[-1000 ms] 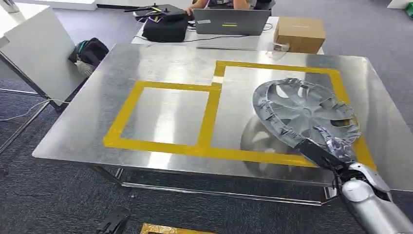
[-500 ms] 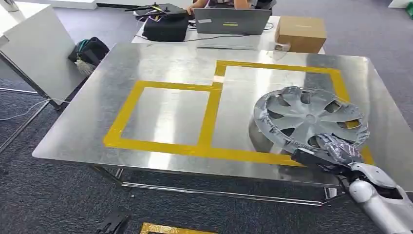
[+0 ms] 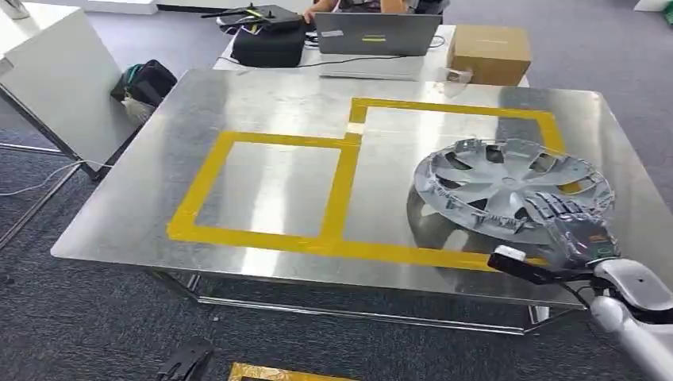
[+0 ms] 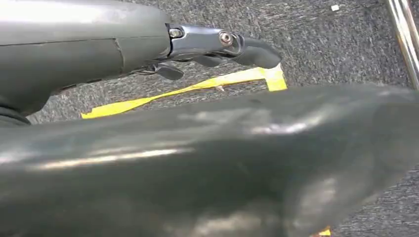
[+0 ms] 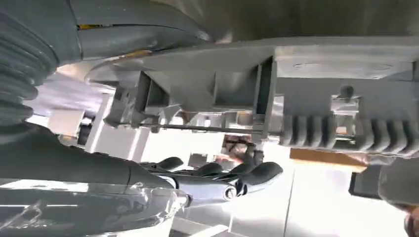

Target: Take the parts from the cabinet and place them on the table.

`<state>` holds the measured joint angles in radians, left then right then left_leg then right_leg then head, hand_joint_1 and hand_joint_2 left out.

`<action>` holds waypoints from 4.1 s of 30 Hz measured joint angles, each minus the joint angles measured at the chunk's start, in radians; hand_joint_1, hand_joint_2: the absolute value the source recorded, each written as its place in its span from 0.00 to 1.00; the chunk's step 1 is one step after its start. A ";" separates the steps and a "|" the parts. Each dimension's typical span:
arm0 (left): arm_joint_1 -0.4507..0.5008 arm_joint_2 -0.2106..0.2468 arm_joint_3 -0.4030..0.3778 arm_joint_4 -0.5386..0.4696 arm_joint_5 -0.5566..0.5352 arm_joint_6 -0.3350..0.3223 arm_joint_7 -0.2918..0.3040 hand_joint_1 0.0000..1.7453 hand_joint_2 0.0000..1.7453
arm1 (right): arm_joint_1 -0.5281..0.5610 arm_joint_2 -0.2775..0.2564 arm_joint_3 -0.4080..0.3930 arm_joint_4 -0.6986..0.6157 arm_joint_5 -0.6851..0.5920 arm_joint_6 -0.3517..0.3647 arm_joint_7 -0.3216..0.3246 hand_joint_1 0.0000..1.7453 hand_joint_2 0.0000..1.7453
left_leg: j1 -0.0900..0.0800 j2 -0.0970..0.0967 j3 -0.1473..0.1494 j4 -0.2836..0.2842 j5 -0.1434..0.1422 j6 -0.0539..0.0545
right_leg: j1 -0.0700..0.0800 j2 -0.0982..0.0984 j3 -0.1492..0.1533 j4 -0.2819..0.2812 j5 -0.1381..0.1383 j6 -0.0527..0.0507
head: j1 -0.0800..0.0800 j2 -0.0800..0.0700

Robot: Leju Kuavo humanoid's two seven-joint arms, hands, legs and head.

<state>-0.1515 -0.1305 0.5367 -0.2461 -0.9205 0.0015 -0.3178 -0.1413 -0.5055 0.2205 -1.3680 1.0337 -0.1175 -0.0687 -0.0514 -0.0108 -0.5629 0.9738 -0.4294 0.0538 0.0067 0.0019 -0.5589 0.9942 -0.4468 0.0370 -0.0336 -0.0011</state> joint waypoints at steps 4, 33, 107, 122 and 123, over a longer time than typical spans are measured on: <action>0.000 0.000 -0.003 0.000 0.000 -0.002 0.000 0.00 0.00 | 0.013 -0.002 -0.030 -0.023 -0.033 0.008 -0.031 0.00 1.00 | 0.000 0.000 -0.001 0.000 0.000 0.000 | 0.000 0.000 -0.001 0.000 0.000 0.000 | 0.000 0.000; -0.005 0.005 -0.025 0.000 0.012 -0.010 0.002 0.00 0.00 | -0.034 -0.155 -0.009 0.014 -0.562 0.500 0.158 0.00 1.00 | 0.000 0.001 -0.002 0.000 0.000 0.000 | 0.000 0.001 -0.002 0.000 0.000 0.000 | 0.000 0.000; 0.085 -0.004 0.130 0.000 0.085 0.171 -0.120 0.00 0.00 | 0.630 0.712 -0.201 -0.202 -0.655 -0.184 -0.495 0.00 0.00 | 0.029 -0.087 -0.072 -0.008 0.093 -0.051 | -0.002 0.034 0.102 -0.031 -0.071 -0.032 | 0.010 0.000; 0.093 -0.017 0.170 -0.001 0.076 0.175 -0.178 0.00 0.00 | 0.516 0.834 -0.478 0.002 -0.577 -0.221 -0.565 0.00 0.00 | 0.063 0.058 0.080 -0.017 -0.056 -0.073 | -0.031 -0.144 -0.034 0.001 0.051 0.030 | -0.008 0.000; 0.097 -0.017 0.173 -0.001 0.076 0.171 -0.180 0.00 0.00 | 0.508 0.836 -0.491 0.021 -0.575 -0.227 -0.564 0.00 0.00 | 0.064 0.052 0.070 -0.018 -0.048 -0.061 | -0.037 -0.094 -0.041 0.016 0.020 0.039 | -0.007 0.000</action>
<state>-0.0542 -0.1476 0.7099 -0.2468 -0.8442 0.1724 -0.4982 0.3669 0.3304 -0.2705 -1.3465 0.4589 -0.3441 -0.6325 0.0124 0.0413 -0.4931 0.9562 -0.4776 -0.0073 -0.0303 -0.0925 -0.6002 1.0100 -0.4270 0.0759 -0.0408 -0.0011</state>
